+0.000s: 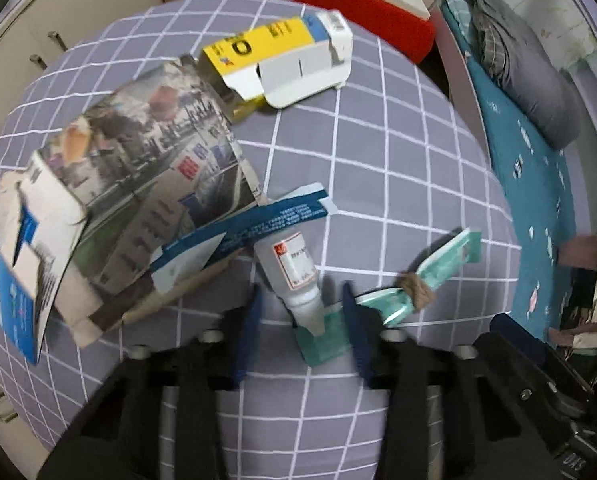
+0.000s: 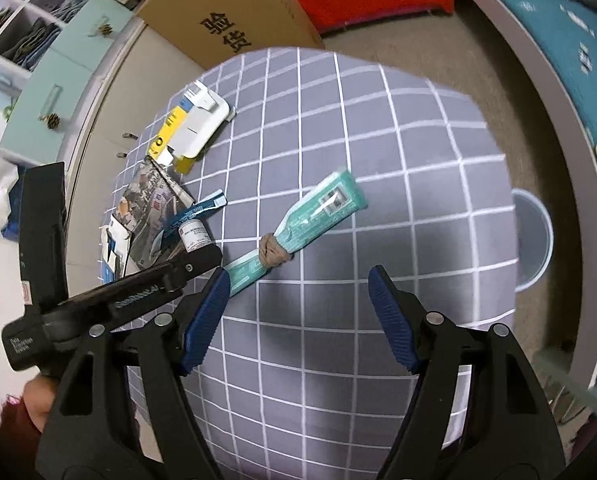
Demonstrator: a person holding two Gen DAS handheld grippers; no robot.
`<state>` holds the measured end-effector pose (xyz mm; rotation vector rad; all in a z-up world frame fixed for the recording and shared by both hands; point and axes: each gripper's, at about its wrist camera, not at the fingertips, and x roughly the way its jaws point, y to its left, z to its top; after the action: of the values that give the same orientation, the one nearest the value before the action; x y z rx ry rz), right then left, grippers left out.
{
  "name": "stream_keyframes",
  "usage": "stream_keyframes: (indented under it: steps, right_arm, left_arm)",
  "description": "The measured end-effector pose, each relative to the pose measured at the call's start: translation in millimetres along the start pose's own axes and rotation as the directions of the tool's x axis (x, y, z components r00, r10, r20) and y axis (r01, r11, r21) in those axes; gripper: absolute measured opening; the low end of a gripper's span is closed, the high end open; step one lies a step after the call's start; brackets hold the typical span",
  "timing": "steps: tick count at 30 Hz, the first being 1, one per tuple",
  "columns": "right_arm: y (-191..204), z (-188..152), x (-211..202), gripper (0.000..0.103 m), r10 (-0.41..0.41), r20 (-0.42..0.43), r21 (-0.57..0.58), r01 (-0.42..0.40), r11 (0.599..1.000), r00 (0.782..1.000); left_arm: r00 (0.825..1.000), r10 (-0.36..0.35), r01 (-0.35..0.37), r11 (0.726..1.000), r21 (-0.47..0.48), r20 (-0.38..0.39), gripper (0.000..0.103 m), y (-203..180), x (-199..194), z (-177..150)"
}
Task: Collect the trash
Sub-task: 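Grasp white bottle with left tool while right tool grasps teal tube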
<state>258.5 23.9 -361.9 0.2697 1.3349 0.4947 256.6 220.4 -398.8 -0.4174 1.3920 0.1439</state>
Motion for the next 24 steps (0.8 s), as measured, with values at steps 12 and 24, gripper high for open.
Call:
stream_keyframes:
  steps: [12, 24]
  right_arm:
    - [32, 18, 43, 0.054, -0.060, -0.042, -0.052, 0.057, 0.997, 0.997]
    - [43, 29, 52, 0.023, -0.112, -0.056, -0.232, 0.096, 0.968, 0.992]
  left_arm:
    - [0.998, -0.041, 0.039, 0.998, 0.042, 0.051, 0.022, 14, -23, -3]
    - [0.995, -0.048, 0.048, 0.999, 0.012, 0.083, 0.022, 23, -41, -10]
